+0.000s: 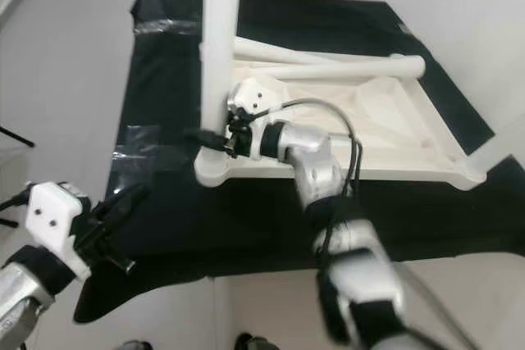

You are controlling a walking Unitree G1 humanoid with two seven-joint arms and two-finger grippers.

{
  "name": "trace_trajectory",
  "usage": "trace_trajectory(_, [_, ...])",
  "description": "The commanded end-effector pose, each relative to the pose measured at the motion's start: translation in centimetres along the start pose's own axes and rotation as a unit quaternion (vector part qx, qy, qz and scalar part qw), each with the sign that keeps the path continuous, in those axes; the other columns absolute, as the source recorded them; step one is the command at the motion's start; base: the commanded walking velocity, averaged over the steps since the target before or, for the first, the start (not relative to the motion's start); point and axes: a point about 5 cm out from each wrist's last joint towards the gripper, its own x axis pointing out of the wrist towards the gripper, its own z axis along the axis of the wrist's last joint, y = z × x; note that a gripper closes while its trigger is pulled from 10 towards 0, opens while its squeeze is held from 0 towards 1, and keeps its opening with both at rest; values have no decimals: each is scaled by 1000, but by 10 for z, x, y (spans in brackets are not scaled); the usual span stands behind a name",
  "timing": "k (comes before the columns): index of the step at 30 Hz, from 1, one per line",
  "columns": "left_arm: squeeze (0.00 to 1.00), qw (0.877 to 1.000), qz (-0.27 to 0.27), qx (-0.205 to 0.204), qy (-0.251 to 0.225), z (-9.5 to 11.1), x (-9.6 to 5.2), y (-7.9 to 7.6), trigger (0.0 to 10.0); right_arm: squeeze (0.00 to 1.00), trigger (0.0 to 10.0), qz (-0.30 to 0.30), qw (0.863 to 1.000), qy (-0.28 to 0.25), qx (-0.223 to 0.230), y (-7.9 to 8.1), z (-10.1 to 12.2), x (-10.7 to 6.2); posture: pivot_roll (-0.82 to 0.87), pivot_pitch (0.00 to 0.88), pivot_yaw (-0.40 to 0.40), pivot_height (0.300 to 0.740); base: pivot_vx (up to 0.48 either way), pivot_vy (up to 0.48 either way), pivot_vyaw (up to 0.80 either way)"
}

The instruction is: Building children table

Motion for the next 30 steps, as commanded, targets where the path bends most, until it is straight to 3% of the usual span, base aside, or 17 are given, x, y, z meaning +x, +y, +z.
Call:
trace_trajectory(1, [0,1000,1,-6,-6,2,-3,-3,10000,0,0,-63,987,145,19,21,-57,-25,106,247,-119,740,0,0,0])
trace_trajectory(3, [0,1000,1,-6,-6,2,-3,-3,10000,0,0,-63,987,145,19,21,-57,-25,106,247,-119,740,0,0,0])
trace_trajectory(5, [0,1000,-1,-9,-1,-1,1,-2,10000,0,0,-56,990,128,2,22,-48,-10,108,248,-116,740,0,0,0])
trace_trajectory(8, [0,1000,-1,-9,-1,-2,3,-1,10000,0,0,-53,991,124,-1,21,-46,-5,110,248,-118,740,0,0,0])
trace_trajectory(9, [0,1000,-1,-8,-3,-1,4,-1,10000,0,10000,-45,992,118,-4,17,-41,0,115,250,-121,740,0,0,0])
trace_trajectory(11, [0,1000,1,-9,-4,-1,4,-1,10000,0,10000,-37,993,108,-5,16,-35,4,115,250,-121,740,0,0,0])
trace_trajectory(12, [0,1000,3,-7,-2,-1,3,-1,10000,996,10000,-6,996,84,0,16,-24,9,116,248,-123,740,0,0,0])
trace_trajectory(13, [0,1000,5,-6,-1,-2,2,-1,10000,1000,10000,55,997,47,0,16,-8,14,119,243,-121,740,0,0,0])
trace_trajectory(16, [0,1000,6,-6,0,-3,2,-1,10000,1000,10000,101,995,15,-4,17,6,16,120,243,-120,740,0,0,0])
trace_trajectory(17, [0,1000,4,1,5,-4,4,0,10000,655,10000,222,975,-12,-25,9,26,12,129,239,-114,740,0,0,0])
trace_trajectory(18, [0,1000,4,1,5,-4,4,0,10000,655,10000,222,975,-12,-25,9,26,12,129,239,-114,740,0,0,0])
trace_trajectory(19, [0,1000,1,8,8,-5,5,0,10000,0,10000,273,960,7,-59,0,30,8,137,236,-120,740,0,0,0])
trace_trajectory(20, [0,1000,1,8,8,-5,5,0,10000,0,10000,273,960,7,-59,0,30,8,137,236,-120,740,0,0,0])
trace_trajectory(23, [0,1000,7,8,5,-3,5,2,10000,0,10000,342,938,29,-48,-9,41,7,163,233,-124,740,0,0,0])
trace_trajectory(28, [0,1000,7,10,6,-3,3,3,10000,0,10000,352,933,45,-57,-13,45,12,178,230,-127,740,0,0,0])
trace_trajectory(29, [0,1000,7,11,7,-4,3,3,10000,0,4980,352,933,45,-59,-14,48,16,184,228,-128,740,0,0,0])
trace_trajectory(30, [0,1000,7,11,7,-4,3,3,10000,0,4980,352,933,45,-59,-14,48,16,184,228,-128,740,0,0,0])
